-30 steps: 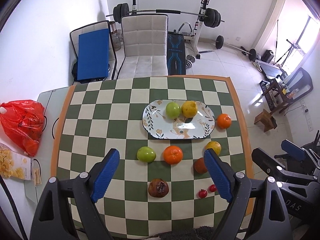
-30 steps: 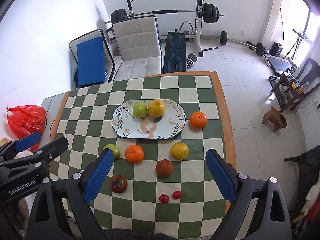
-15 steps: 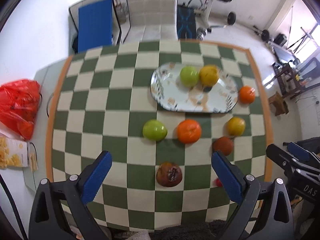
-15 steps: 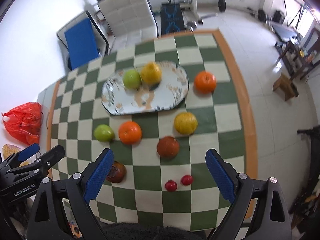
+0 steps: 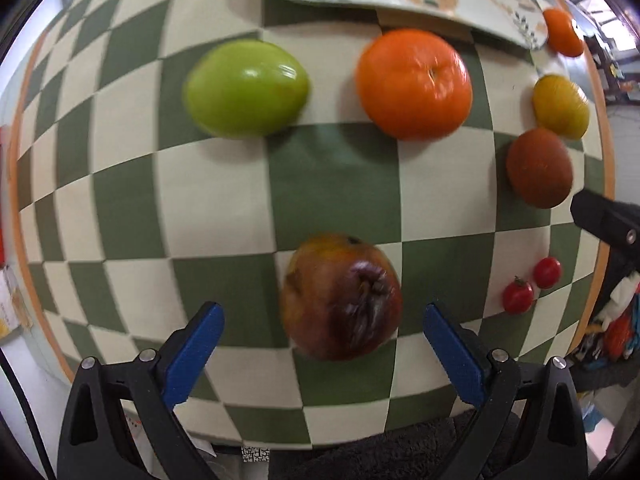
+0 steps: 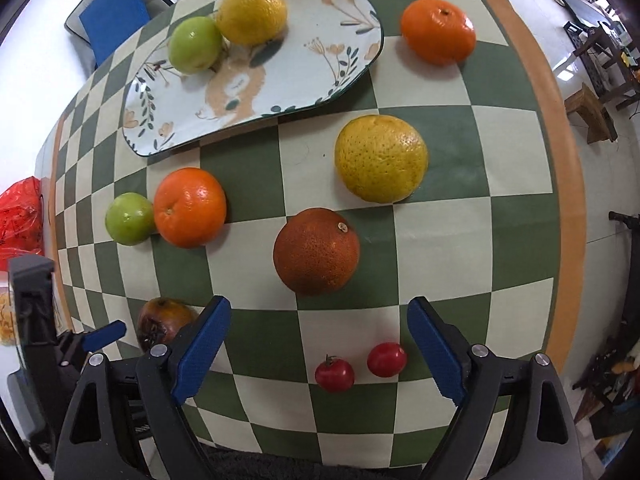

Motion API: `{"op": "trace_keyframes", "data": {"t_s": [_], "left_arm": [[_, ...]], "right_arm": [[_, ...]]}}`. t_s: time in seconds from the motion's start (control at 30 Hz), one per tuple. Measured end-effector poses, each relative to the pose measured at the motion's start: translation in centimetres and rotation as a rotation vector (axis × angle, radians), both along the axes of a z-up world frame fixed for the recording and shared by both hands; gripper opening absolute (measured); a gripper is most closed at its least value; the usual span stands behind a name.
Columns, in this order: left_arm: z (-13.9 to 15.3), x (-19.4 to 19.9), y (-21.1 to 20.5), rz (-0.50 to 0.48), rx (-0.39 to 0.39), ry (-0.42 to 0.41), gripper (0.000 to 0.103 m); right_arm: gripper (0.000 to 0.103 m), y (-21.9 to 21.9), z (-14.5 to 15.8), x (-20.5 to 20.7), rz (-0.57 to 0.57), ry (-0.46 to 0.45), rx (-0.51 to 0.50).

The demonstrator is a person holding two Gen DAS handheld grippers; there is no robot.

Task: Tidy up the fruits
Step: 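Withdraw both tools from the plate back over the table, then grasp the blood orange with the right tool while the left grasps the bruised apple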

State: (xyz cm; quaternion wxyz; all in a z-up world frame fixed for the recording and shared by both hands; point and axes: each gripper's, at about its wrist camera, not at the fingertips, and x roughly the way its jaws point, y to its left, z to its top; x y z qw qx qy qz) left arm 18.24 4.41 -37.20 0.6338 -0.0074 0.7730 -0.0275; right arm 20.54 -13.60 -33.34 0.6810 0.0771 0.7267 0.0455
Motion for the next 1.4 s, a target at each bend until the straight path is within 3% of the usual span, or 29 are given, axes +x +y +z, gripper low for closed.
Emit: {"op": "trace_keyframes", "data": {"t_s": [0.03, 0.07, 0.1, 0.23, 0.3, 0.37, 0.57, 0.83, 0.97, 1.07, 1.1, 1.13, 1.2, 1.27, 1.37, 1.4], "left_arm": [[-0.6, 0.0, -0.3, -0.014, 0.003, 0.0, 0.089], [-1.1, 0.0, -0.5, -0.023, 0.011, 0.004, 0.068], [-1.3, 0.0, -0.6, -0.022, -0.01, 0.011, 0.063], [-0.7, 0.0, -0.5, -0.015, 0.015, -0.029, 0.062], [-0.5, 0.3, 0.1, 0.016, 0.01, -0.035, 0.062], [-0.5, 0.7, 0.7, 0.043, 0.012, -0.041, 0.062], [-1.0, 0.0, 1.3, 0.1, -0.016, -0.033, 0.063], [-1.6, -0.5, 1.0, 0.106, -0.015, -0.032, 0.062], [1.1, 1.2, 1.0, 0.112, -0.014, -0.068, 0.062], [4.0, 1.3, 1.4, 0.127, -0.058, -0.117, 0.062], [5.3, 1.8, 1.5, 0.133, -0.076, -0.144, 0.062], [6.8, 2.6, 1.5, 0.136, -0.092, -0.175, 0.062], [8.7, 4.2, 1.4, 0.133, -0.104, -0.222, 0.062], [9.8, 6.0, 1.5, 0.127, -0.095, -0.261, 0.062], [10.2, 8.3, 2.4, 0.133, -0.092, -0.275, 0.062], [10.2, 8.7, 2.7, 0.133, -0.091, -0.273, 0.062]], "right_arm": [[0.092, 0.1, -0.4, 0.2, 0.001, 0.005, -0.007], [0.091, 0.2, -0.6, 0.4, 0.0, 0.01, -0.009], [0.09, 0.2, -1.0, 0.7, -0.002, 0.014, -0.01], [0.081, 0.7, -2.9, 1.8, -0.013, 0.029, -0.01], [0.066, 0.8, -3.8, 2.2, -0.014, 0.033, -0.002], [0.058, 1.0, -4.6, 2.3, -0.011, 0.05, 0.013], [0.058, 2.4, -5.0, 0.2, 0.056, 0.104, 0.041], [0.055, 3.1, -6.2, -0.5, 0.056, 0.117, 0.049], [0.053, 2.7, -4.5, 0.2, 0.061, 0.073, 0.056], [0.05, 2.6, -1.9, 1.3, 0.068, 0.004, 0.06], [0.037, 2.5, -1.1, 1.9, 0.069, -0.017, 0.066], [0.034, 2.5, 0.0, 2.7, 0.07, -0.04, 0.083], [0.034, 2.4, 1.5, 4.5, 0.083, -0.065, 0.089], [0.035, 2.5, 1.5, 6.2, 0.09, -0.021, 0.097], [0.04, 2.5, 0.6, 7.1, 0.084, 0.0, 0.119], [0.046, 2.5, 0.1, 7.2, 0.078, 0.004, 0.128]]}}
